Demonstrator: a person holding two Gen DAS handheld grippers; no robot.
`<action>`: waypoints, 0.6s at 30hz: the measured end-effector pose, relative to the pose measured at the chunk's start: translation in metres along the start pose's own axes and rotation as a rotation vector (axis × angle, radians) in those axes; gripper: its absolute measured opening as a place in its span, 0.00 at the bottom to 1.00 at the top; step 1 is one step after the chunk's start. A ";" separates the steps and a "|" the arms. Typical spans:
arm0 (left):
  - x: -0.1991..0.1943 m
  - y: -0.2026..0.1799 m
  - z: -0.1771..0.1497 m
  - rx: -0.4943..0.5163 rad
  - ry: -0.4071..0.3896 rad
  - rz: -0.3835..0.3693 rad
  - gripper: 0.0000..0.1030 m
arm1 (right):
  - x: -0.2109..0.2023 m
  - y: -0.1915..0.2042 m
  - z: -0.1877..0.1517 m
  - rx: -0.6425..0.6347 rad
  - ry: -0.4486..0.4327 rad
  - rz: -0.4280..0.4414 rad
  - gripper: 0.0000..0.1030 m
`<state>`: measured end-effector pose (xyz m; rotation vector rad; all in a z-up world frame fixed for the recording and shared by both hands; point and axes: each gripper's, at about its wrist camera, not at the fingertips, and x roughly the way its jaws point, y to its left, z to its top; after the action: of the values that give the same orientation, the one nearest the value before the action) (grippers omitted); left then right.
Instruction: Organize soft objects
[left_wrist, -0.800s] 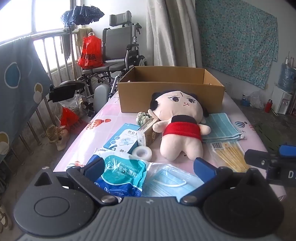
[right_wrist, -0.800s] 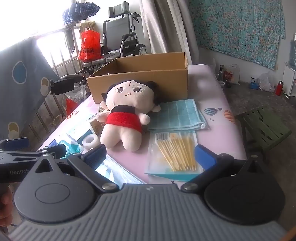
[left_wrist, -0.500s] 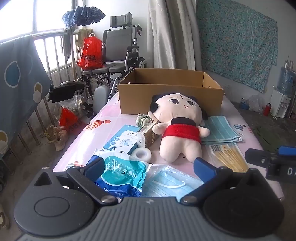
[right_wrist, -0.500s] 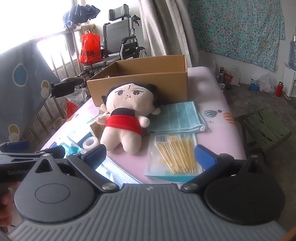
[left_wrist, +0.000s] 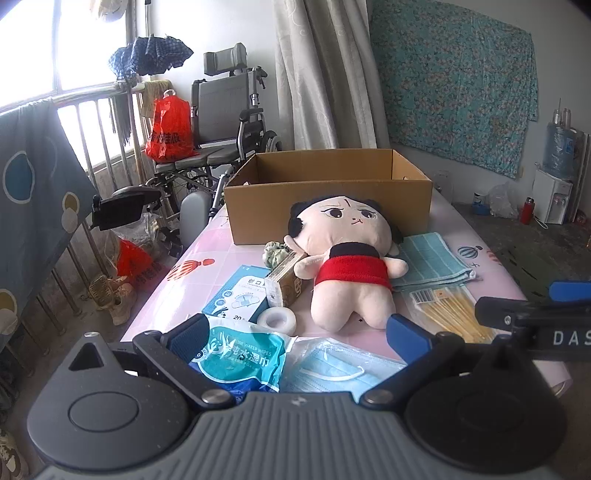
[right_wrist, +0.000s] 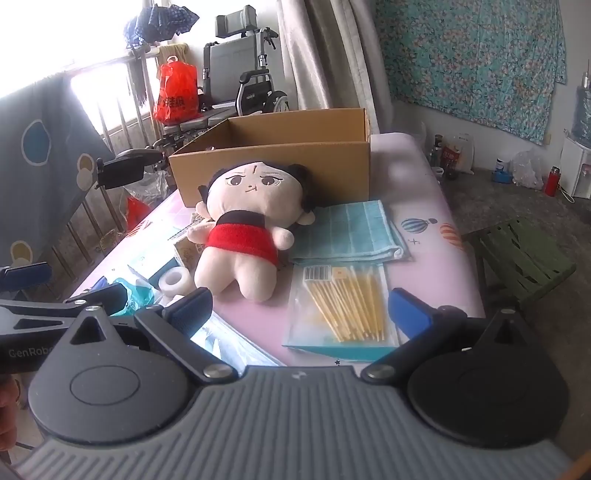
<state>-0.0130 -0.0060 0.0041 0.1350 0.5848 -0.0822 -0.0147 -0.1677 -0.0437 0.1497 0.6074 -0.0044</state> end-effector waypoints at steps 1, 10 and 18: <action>0.000 0.000 0.000 -0.001 -0.002 -0.002 0.99 | 0.000 0.000 0.000 0.001 -0.001 0.000 0.99; -0.003 0.004 0.001 -0.004 -0.019 0.009 0.99 | 0.003 -0.001 0.001 -0.009 -0.001 -0.042 0.99; -0.001 0.004 0.005 0.026 -0.029 0.008 0.99 | 0.000 -0.001 -0.002 -0.014 0.005 -0.050 0.99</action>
<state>-0.0111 -0.0026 0.0091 0.1611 0.5539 -0.0839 -0.0156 -0.1685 -0.0460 0.1204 0.6155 -0.0482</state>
